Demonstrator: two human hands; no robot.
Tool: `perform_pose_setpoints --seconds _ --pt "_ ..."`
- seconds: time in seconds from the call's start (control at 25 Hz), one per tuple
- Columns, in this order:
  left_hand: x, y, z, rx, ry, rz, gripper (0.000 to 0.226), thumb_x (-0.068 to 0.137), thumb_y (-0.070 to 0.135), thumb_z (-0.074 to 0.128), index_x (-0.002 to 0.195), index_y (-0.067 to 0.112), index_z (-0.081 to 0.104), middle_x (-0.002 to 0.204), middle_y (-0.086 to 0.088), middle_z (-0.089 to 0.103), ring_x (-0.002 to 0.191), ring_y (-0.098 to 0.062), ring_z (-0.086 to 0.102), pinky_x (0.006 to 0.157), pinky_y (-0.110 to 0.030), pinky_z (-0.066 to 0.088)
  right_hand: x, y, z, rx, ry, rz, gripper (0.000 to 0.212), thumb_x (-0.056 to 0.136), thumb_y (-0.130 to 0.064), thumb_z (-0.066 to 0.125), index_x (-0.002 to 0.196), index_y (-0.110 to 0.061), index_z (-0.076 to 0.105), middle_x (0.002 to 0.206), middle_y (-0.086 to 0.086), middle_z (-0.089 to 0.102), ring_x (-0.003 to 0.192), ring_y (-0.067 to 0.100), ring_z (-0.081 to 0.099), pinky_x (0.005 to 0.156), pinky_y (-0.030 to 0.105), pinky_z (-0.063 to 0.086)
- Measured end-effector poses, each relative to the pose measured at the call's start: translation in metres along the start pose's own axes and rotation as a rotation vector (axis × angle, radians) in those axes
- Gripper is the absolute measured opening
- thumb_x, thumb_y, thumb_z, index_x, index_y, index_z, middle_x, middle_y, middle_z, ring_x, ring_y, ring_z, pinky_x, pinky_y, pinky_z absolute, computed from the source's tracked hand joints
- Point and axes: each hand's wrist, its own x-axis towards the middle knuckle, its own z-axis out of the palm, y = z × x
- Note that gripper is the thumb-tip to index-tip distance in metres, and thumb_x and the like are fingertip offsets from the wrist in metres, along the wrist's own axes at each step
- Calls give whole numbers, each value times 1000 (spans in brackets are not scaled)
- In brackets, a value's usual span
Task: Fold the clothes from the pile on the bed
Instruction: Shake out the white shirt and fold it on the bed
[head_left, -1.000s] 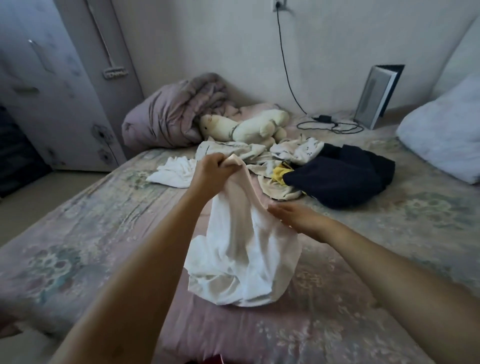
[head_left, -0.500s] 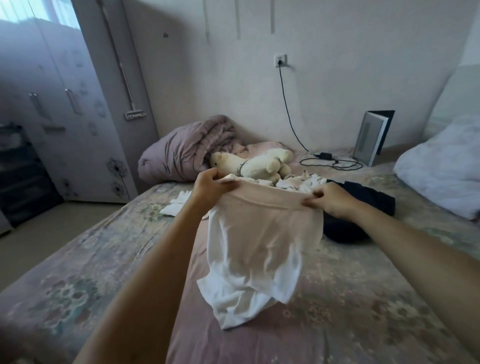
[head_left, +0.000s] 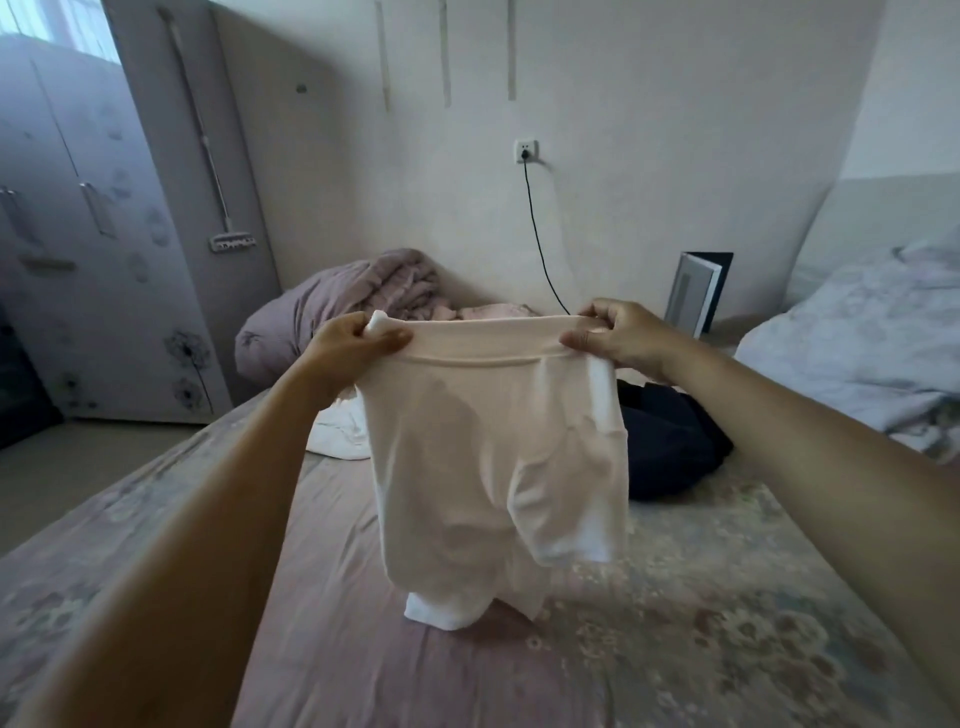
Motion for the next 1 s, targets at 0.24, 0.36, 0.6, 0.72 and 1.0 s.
perform_pose_setpoints --seconds 0.24,0.36,0.6,0.72,1.0 --pt "-3 10 2 -28 -110 1 33 79 35 74 92 12 55 81 -3 57 71 -16 53 57 -27 46 6 -8 -7 -102 53 18 21 93 -31 57 96 -12 51 76 -3 50 65 10 46 52 13 44" --pt "0 15 9 1 -58 2 27 83 33 70 83 17 47 76 0 48 63 -11 44 48 -22 41 9 -6 -11 -53 65 138 17 98 -31 47 99 -15 44 84 3 53 66 18 53 64 40 55" --pt "0 16 -4 -231 -168 -31 34 80 10 72 96 30 50 96 -8 54 74 -16 54 58 -29 51 11 -3 -26 30 116 121 18 100 -26 42 116 -17 41 119 11 51 97 21 52 86 40 47" --pt "4 19 -9 -58 -163 53 56 65 6 81 108 29 55 110 -10 53 92 -20 54 83 -36 50 11 -14 -35 36 135 21 13 100 -19 45 113 -17 44 112 10 53 80 12 53 67 15 45" --pt "7 30 -16 413 -74 83 32 73 16 80 61 6 51 68 17 39 53 -5 36 41 -9 29 10 -19 -55 -241 212 -92 24 86 -34 66 96 -13 65 87 -2 61 85 12 55 68 21 40"
